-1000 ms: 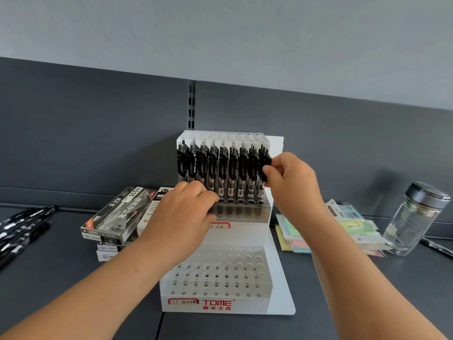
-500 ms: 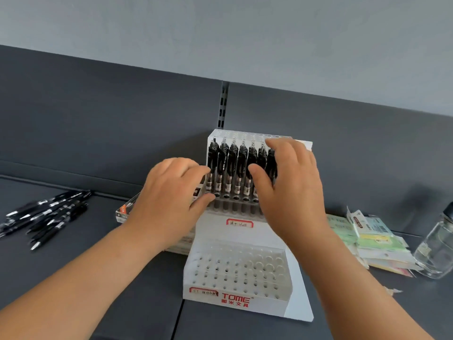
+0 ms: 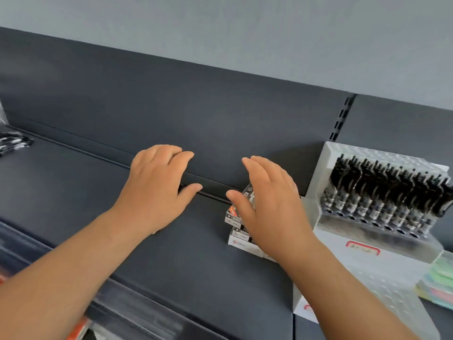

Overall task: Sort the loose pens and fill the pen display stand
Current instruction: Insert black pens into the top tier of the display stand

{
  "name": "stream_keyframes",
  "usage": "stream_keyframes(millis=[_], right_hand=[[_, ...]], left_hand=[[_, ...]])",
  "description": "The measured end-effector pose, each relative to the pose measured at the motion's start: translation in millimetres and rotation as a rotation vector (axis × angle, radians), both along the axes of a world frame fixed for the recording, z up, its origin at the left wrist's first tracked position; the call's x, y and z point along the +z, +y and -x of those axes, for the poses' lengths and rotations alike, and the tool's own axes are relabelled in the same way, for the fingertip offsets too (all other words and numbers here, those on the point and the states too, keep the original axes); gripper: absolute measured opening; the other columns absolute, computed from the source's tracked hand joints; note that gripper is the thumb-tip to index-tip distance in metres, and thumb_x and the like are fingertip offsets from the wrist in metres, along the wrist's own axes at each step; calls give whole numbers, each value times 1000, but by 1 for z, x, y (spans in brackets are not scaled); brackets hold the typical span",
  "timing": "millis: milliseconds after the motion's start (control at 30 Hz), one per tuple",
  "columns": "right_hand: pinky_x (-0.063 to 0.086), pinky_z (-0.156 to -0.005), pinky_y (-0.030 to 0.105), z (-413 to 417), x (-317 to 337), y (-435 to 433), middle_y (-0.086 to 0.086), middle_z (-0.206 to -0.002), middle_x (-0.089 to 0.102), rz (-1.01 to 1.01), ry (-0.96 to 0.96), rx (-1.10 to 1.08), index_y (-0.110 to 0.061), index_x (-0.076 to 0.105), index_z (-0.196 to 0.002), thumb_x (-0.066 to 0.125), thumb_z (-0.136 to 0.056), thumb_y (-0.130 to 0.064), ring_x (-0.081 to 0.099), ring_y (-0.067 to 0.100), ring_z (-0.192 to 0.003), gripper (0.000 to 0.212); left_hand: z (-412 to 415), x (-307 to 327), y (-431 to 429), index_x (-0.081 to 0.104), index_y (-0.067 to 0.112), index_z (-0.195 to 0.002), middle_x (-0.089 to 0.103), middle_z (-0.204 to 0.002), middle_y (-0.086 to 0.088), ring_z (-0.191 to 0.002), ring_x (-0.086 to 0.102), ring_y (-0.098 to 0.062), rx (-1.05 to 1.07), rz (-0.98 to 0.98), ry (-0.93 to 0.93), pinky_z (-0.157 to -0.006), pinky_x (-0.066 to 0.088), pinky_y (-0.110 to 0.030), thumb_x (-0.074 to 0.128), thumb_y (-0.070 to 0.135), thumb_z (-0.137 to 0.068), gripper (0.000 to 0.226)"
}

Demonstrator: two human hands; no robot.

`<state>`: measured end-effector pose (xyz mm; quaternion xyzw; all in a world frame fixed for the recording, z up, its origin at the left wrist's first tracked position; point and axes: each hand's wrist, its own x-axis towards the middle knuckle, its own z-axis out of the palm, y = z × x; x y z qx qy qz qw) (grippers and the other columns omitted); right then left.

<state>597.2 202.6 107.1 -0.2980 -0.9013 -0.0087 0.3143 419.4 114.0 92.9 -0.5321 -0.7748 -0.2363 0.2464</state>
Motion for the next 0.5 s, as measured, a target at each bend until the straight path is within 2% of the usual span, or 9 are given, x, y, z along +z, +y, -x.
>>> stream_keyframes(millis=[100, 267, 367, 500], right_hand=[[19, -113, 32, 37, -8, -11, 3, -147, 39, 29, -48, 5, -15, 39, -142, 52, -92, -43, 30, 22, -138, 59], [17, -115, 30, 89, -25, -22, 0, -150, 32, 108, -118, -15, -17, 32, -146, 46, -94, -47, 24, 17, -140, 61], [22, -115, 31, 116, -37, -27, -1, -149, 32, 201, -132, -42, -17, 31, -145, 45, -95, -46, 27, 17, -138, 60], [29, -110, 31, 143, -58, -28, 1, -147, 36, 333, -181, -114, -16, 33, -144, 46, -95, -45, 34, 22, -133, 59]], left_hand=[[42, -4, -13, 54, 12, -129, 54, -126, -8, -125, 43, -31, 5, 23, -7, -105, 29, -46, 67, 41, -81, 57], [99, -13, -25, 45, 18, -137, 45, -137, -2, -133, 31, -23, 6, 86, -79, -110, 20, -40, 54, 48, -87, 59], [127, -22, -27, 42, 20, -139, 46, -135, -1, -130, 36, -23, 19, 171, -149, -108, 24, -39, 49, 50, -90, 58], [154, -37, -26, 41, 20, -136, 52, -125, -3, -118, 45, -25, 81, 360, -280, -94, 38, -36, 46, 50, -92, 54]])
